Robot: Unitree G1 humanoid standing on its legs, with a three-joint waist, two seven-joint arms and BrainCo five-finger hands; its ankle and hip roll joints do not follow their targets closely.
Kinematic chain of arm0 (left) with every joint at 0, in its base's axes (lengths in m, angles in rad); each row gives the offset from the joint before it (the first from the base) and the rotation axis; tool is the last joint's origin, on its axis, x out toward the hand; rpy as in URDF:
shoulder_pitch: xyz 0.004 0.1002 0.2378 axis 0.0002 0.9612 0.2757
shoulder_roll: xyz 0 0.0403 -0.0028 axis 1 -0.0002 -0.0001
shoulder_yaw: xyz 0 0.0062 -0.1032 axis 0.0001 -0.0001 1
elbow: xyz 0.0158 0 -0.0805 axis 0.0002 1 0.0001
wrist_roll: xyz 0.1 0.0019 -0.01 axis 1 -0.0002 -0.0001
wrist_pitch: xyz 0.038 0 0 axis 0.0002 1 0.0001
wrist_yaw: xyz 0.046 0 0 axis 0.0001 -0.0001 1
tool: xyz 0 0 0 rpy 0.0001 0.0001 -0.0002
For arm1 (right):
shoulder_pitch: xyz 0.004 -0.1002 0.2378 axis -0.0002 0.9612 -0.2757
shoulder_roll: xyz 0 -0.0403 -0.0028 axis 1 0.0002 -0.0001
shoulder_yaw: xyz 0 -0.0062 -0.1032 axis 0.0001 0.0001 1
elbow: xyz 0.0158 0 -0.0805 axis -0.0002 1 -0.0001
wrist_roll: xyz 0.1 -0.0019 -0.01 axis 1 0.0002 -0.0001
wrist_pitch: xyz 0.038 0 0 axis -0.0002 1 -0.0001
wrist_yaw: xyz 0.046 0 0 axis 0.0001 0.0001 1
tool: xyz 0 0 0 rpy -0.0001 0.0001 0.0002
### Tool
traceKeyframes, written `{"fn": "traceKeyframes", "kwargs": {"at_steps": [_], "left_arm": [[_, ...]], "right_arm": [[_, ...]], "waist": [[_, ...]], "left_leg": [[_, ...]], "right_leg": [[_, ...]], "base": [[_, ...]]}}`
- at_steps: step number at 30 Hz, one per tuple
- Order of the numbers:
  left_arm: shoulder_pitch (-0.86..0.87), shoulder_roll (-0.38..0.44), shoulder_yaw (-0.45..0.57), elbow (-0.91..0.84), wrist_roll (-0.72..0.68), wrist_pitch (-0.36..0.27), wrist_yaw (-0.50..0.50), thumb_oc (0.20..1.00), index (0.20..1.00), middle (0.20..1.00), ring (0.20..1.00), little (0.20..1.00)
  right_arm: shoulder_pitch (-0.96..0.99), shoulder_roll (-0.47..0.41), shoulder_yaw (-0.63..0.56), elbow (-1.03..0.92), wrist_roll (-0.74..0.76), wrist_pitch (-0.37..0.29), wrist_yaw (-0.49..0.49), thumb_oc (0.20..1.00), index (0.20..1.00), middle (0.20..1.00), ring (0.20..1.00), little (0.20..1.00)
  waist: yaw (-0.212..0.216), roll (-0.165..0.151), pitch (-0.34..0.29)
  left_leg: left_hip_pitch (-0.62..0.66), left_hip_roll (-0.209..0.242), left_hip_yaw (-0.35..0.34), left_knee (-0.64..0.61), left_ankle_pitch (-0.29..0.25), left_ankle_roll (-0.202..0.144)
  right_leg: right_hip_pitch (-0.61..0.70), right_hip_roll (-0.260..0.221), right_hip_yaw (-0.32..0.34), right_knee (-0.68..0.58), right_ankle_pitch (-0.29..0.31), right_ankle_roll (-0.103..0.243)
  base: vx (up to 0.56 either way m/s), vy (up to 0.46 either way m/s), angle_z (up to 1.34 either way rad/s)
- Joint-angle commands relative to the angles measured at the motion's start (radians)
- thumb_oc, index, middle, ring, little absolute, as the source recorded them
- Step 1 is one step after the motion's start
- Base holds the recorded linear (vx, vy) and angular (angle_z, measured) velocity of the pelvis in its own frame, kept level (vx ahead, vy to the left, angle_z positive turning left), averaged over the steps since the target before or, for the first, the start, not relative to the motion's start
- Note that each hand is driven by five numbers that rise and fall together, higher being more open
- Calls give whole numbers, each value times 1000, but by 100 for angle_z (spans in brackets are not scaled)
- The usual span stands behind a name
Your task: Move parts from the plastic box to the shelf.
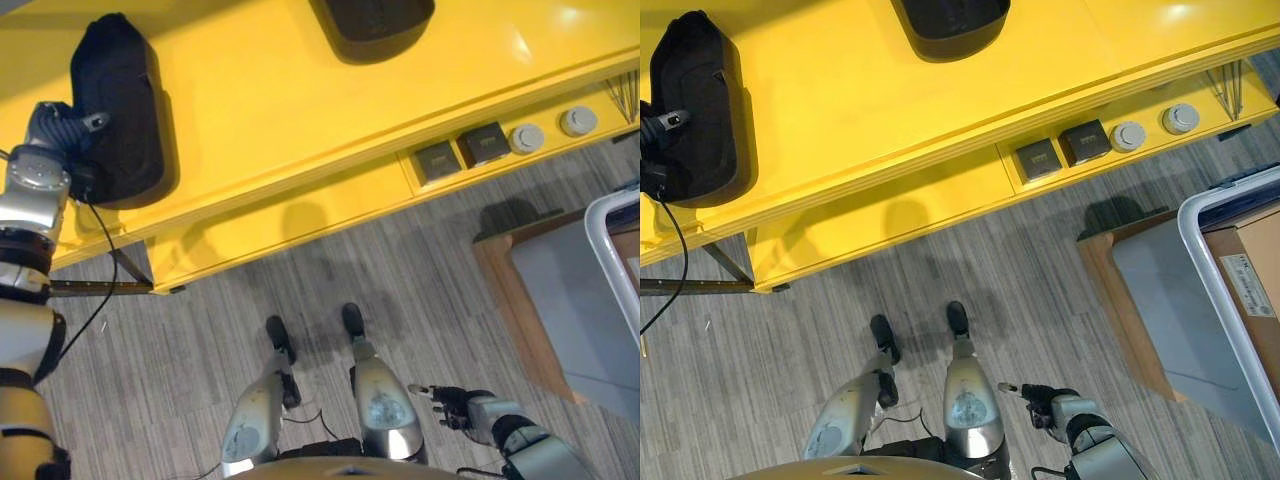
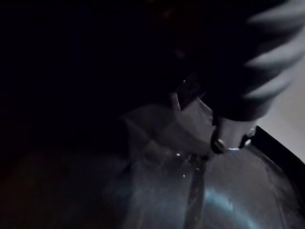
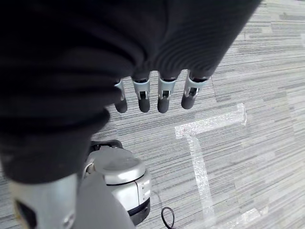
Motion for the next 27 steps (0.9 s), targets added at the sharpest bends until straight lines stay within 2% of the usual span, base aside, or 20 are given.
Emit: {"fn": "traceKeyframes", "kwargs": {"at_steps": [1, 5, 7, 9, 11, 14, 15, 18, 19, 20, 21, 22, 23, 24, 27], "left_arm": [[-15, 3, 1, -14, -2, -48, 40, 1000, 1000, 1000, 1000, 1000], [2, -2, 14, -23, -9, -57, 84, 1000, 1000, 1000, 1000, 1000], [12, -5, 24, -23, -10, -74, 101, 1000, 1000, 1000, 1000, 1000], [35, -6, 46, -37, -42, -114, 142, 1000, 1000, 1000, 1000, 1000], [49, -6, 62, -50, -73, -172, 172, 1000, 1000, 1000, 1000, 1000], [74, -13, 95, -120, -109, -341, 253, 1000, 1000, 1000, 1000, 1000], [82, -15, 102, -140, -119, -351, 257, 1000, 1000, 1000, 1000, 1000], [161, -49, 163, -296, -153, -445, 277, 1000, 1000, 1000, 1000, 1000], [164, -50, 165, -298, -152, -445, 278, 1000, 1000, 1000, 1000, 1000], [202, -68, 187, -350, -144, -479, 257, 1000, 1000, 1000, 1000, 1000], [261, -94, 209, -457, -132, -478, 256, 884, 884, 884, 884, 884], [283, -107, 218, -488, -147, -490, 238, 473, 473, 473, 473, 473], [376, -158, 255, -608, -185, -468, 166, 200, 200, 200, 200, 200], [450, -202, 286, -705, -231, -438, 121, 200, 200, 200, 200, 200], [589, -308, 316, -853, -248, -409, 62, 200, 200, 200, 200, 200]], "right_arm": [[59, -7, 8, 14, 10, 5, -14, 1000, 1000, 1000, 1000, 1000], [62, -6, 1, 28, 4, -2, -10, 1000, 1000, 1000, 1000, 1000], [68, -3, -1, 35, -8, -2, -5, 1000, 1000, 1000, 1000, 1000], [87, 8, -11, 53, -33, -8, -5, 1000, 1000, 1000, 1000, 1000], [98, 13, -17, 65, -43, -13, -6, 1000, 1000, 1000, 1000, 1000], [116, 27, -28, 87, -67, -12, -12, 1000, 1000, 1000, 1000, 1000], [119, 30, -30, 90, -72, -12, -13, 1000, 1000, 1000, 1000, 1000], [121, 51, -35, 105, -87, 6, -9, 1000, 1000, 1000, 1000, 1000], [121, 50, -34, 105, -87, 6, -9, 1000, 1000, 1000, 1000, 1000], [120, 59, -35, 109, -84, 1, -13, 1000, 1000, 1000, 1000, 1000], [116, 72, -32, 110, -67, 1, -23, 1000, 1000, 1000, 1000, 1000], [113, 77, -33, 109, -60, 3, -26, 1000, 1000, 1000, 1000, 1000], [113, 91, -35, 107, -46, 8, -34, 1000, 1000, 1000, 1000, 1000], [115, 99, -36, 104, -37, 14, -36, 1000, 1000, 1000, 1000, 1000], [128, 116, -36, 94, -28, 31, -36, 1000, 1000, 1000, 1000, 1000]], "waist": [[5, -29, -52], [7, -25, -76], [8, -23, -91], [13, -20, -132], [20, -18, -163], [39, -16, -242], [42, -17, -252], [71, -28, -321], [70, -27, -321], [81, -34, -335], [96, -42, -350], [103, -47, -355], [123, -58, -365], [138, -67, -368], [169, -86, -362]], "left_leg": [[71, 21, 39, -1, -153, -23], [88, 20, 40, -1, -155, -26], [100, 20, 44, -1, -156, -27], [129, 15, 53, -1, -160, -28], [142, 13, 56, -1, -162, -28], [186, 5, 60, -1, -173, -26], [196, 3, 59, -1, -178, -25], [226, -2, 52, -1, -190, -18], [226, -2, 52, -1, -190, -18], [239, -4, 43, -1, -198, -15], [248, -5, 33, -1, -203, -12], [252, -7, 28, -1, -206, -9], [264, -10, 14, -1, -215, -2], [271, -11, 3, -1, -220, 2], [282, -18, -25, -1, -231, 17]], "right_leg": [[-26, 29, 47, 13, -117, -1], [-3, 28, 44, 10, -123, 0], [12, 26, 39, 8, -126, 2], [48, 19, 26, 6, -130, 6], [66, 15, 16, 3, -130, 6], [124, 3, -7, -5, -139, 9], [136, 1, -11, -5, -143, 10], [175, -2, -26, -5, -151, 4], [175, -2, -26, -5, -152, 4], [192, -4, -30, -5, -159, 4], [204, -4, -34, -5, -161, -1], [208, -4, -35, -5, -163, -3], [223, -4, -41, -5, -170, -7], [233, -5, -48, -5, -174, -9], [249, -8, -62, -3, -182, -13]], "base": [[-31, -1, 1], [-11, 0, 1], [8, 20, 1], [21, 45, -1], [12, 16, 1], [49, 59, 1], [39, 35, 9], [49, 20, 13], [16, 19, 5], [9, 4, 3], [14, 2, 7], [19, -13, 22], [16, -5, 24], [10, -6, 23], [-12, 1, 15]]}}
